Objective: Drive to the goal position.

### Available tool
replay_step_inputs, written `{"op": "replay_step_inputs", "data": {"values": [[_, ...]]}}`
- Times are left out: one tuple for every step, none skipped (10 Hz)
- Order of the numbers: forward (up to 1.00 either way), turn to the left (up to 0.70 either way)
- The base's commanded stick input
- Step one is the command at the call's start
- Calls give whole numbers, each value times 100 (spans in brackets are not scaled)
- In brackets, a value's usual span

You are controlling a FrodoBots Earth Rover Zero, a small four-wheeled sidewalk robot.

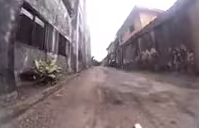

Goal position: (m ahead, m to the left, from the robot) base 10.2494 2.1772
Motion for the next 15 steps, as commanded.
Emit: {"op": "replay_step_inputs", "data": {"values": [[100, 0], [100, 0], [100, 0], [100, 0], [100, 0], [100, 0], [100, 0], [100, 0], [100, 0], [100, 0], [100, 0], [100, 0], [100, 0], [100, 0], [100, 0]]}}
